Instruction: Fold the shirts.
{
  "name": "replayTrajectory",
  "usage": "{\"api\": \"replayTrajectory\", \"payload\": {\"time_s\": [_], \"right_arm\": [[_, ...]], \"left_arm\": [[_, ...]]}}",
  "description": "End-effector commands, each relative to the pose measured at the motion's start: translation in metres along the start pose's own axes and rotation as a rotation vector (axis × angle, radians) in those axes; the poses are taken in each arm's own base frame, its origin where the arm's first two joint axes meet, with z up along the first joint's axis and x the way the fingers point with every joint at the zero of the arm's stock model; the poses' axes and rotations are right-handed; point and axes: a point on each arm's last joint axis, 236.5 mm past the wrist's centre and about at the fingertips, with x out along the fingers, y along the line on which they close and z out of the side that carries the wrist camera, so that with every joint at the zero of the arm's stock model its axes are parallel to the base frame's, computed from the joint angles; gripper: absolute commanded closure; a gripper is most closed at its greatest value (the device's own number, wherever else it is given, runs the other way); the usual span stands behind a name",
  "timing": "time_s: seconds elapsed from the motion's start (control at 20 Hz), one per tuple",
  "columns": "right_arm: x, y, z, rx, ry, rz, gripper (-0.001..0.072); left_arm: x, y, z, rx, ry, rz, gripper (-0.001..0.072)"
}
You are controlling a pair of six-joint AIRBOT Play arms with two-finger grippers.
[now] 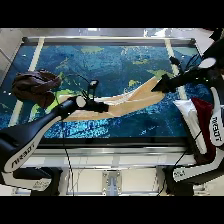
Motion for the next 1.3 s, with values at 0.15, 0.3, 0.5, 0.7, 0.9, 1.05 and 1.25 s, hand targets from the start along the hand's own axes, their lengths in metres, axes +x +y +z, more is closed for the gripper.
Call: {"api": "replayTrajectory", "payload": {"time_s": [0.15, 0.3, 0.5, 0.7, 0.9, 1.05, 1.25], "right_arm": [[-0.045, 0.06, -0.007, -0.046, -0.033, -0.07, 0.0698], [-0.025, 0.079, -0.008, -0.095, -0.012, -0.099, 0.0698], [0.037, 0.109, 0.003, -0.194, -0.008, -0.152, 0.0698], [0.136, 0.191, 0.015, -0.351, -0.104, -0.057, 0.0699], [0.234, 0.244, 0.007, -0.354, -0.173, 0.028, 0.0697], [0.291, 0.262, -0.007, -0.361, -0.194, 0.07, 0.036], [0.29, 0.237, -0.016, -0.375, -0.118, -0.004, 0.0168]], "left_arm": [[0.029, -0.08, -0.032, -0.01, 0.048, -0.129, 0.0692], [-0.015, -0.082, 0.027, -0.019, -0.1, -0.153, 0.0692], [-0.138, -0.03, 0.106, 0.006, -0.368, -0.067, 0.0691], [-0.262, 0.037, 0.118, 0.049, -0.514, 0.135, 0.0692], [-0.34, 0.072, 0.097, 0.001, -0.582, 0.256, 0.0692], [-0.369, 0.081, 0.084, -0.023, -0.608, 0.306, 0.0692], [-0.377, 0.093, 0.077, -0.01, -0.597, 0.372, 0.0692]]}}
